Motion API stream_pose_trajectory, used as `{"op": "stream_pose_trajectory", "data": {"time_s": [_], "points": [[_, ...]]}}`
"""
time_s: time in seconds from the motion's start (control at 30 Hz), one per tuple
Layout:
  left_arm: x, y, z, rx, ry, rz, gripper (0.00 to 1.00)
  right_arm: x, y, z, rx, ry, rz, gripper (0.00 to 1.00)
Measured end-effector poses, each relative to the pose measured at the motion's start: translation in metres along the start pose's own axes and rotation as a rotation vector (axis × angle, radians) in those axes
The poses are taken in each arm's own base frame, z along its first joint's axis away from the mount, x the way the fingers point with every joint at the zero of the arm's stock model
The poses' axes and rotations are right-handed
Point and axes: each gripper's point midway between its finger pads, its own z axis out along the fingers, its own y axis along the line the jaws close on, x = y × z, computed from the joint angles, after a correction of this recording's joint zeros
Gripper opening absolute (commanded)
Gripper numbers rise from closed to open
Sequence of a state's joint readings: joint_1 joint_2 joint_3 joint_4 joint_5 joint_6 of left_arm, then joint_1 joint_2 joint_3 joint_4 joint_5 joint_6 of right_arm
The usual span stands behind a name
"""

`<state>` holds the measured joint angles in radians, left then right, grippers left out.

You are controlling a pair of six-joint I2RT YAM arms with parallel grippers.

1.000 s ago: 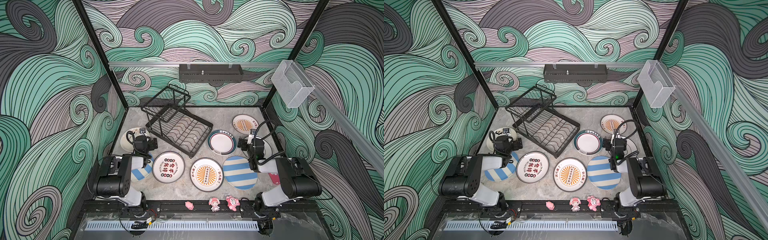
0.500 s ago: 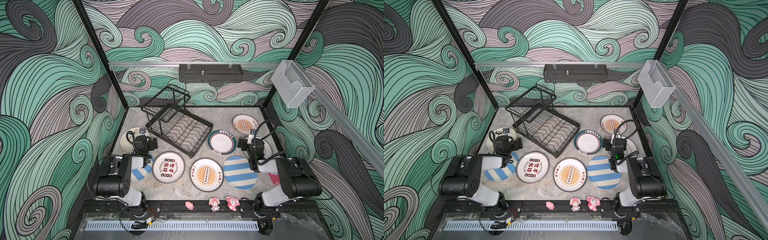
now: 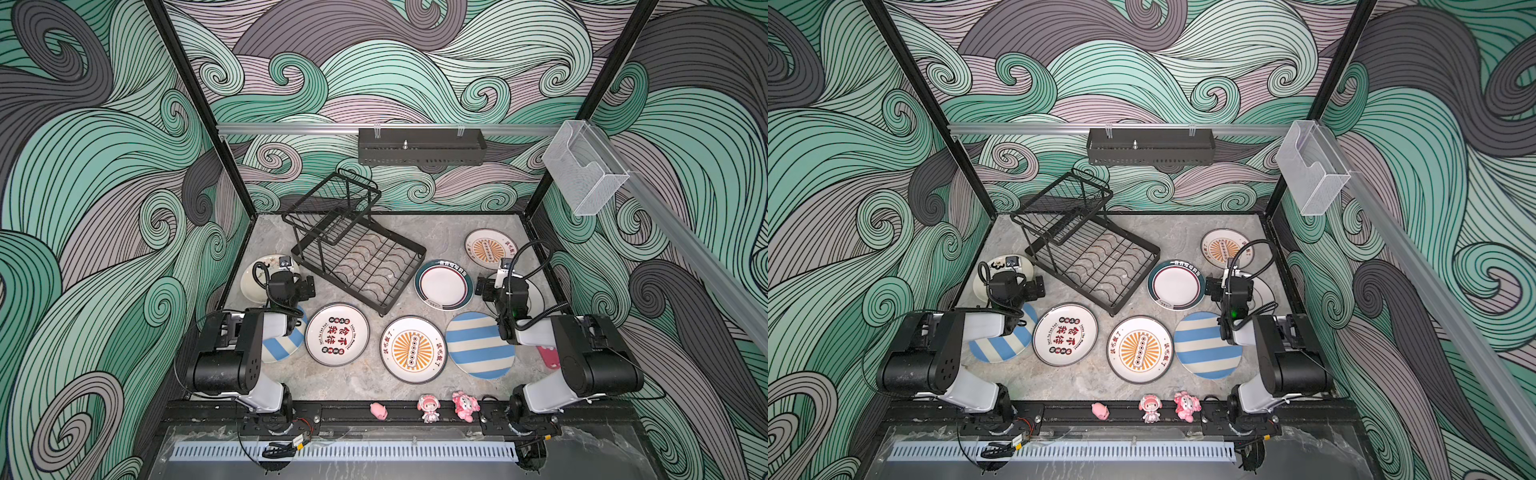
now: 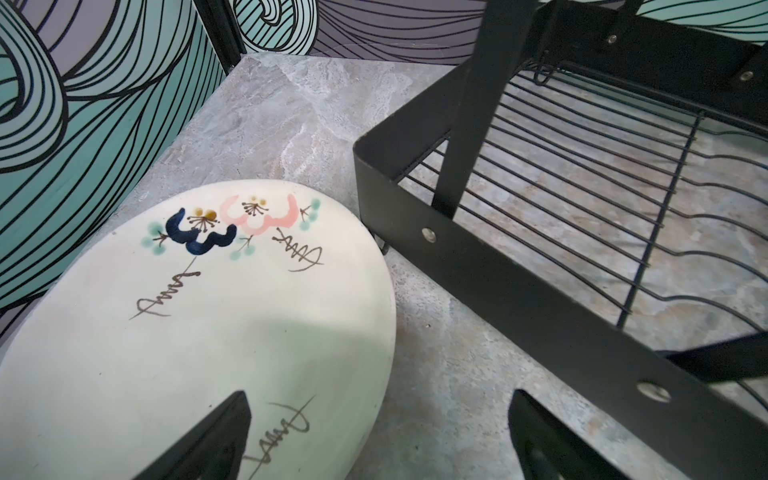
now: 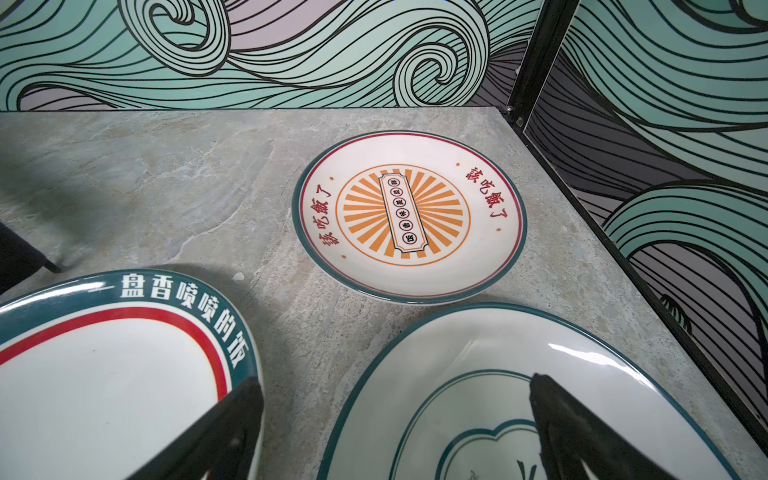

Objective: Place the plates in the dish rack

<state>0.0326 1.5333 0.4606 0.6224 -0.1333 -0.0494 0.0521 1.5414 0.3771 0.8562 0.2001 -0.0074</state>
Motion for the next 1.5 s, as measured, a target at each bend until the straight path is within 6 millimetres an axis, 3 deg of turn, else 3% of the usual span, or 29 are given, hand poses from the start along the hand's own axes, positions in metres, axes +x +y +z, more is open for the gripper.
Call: {"op": "stream_pose_trajectory", "data": {"time_s": [0.13,0.2,0.27,0.33,0.43,0.5,0.7,0.87,1.13,1.33,1.5], "points": [[-0.015,-0.005,-0.001,0.014,0.056,0.011,0.99,-0.004,-0.001,0.001,0.006,0.054,0.001,0.96],[-0.042,-0.01,-0.004,0.016,0.034,-0.003,0.99,-0.029,-0.001,0.001,0.002,0.079,0.018,0.93],[-0.067,-0.02,-0.016,0.028,-0.015,-0.001,0.99,-0.073,0.003,-0.005,-0.031,0.044,0.045,0.92],[-0.08,-0.032,-0.034,0.034,-0.045,-0.002,0.99,-0.109,0.007,-0.019,-0.073,0.007,0.081,0.91],[-0.086,-0.046,-0.057,0.057,-0.054,-0.027,0.99,-0.124,0.015,-0.039,-0.142,0.019,0.139,0.89],[-0.089,-0.047,-0.073,0.07,-0.052,-0.075,0.99,-0.108,0.022,-0.046,-0.185,0.097,0.169,0.87],[-0.105,-0.062,-0.125,0.242,-0.079,-0.255,0.99,-0.033,0.04,-0.062,-0.27,0.378,0.251,0.84],[-0.101,-0.075,-0.155,0.381,-0.087,-0.306,0.99,-0.001,0.048,-0.073,-0.308,0.475,0.329,0.78],[-0.08,-0.079,-0.172,0.436,-0.022,-0.298,0.99,0.024,0.062,-0.057,-0.363,0.575,0.422,0.71],[-0.069,-0.082,-0.166,0.435,0.022,-0.306,0.99,0.044,0.07,-0.046,-0.379,0.649,0.454,0.68],[-0.06,-0.085,-0.16,0.439,0.067,-0.303,0.99,0.048,0.074,-0.037,-0.396,0.649,0.471,0.62]]}}
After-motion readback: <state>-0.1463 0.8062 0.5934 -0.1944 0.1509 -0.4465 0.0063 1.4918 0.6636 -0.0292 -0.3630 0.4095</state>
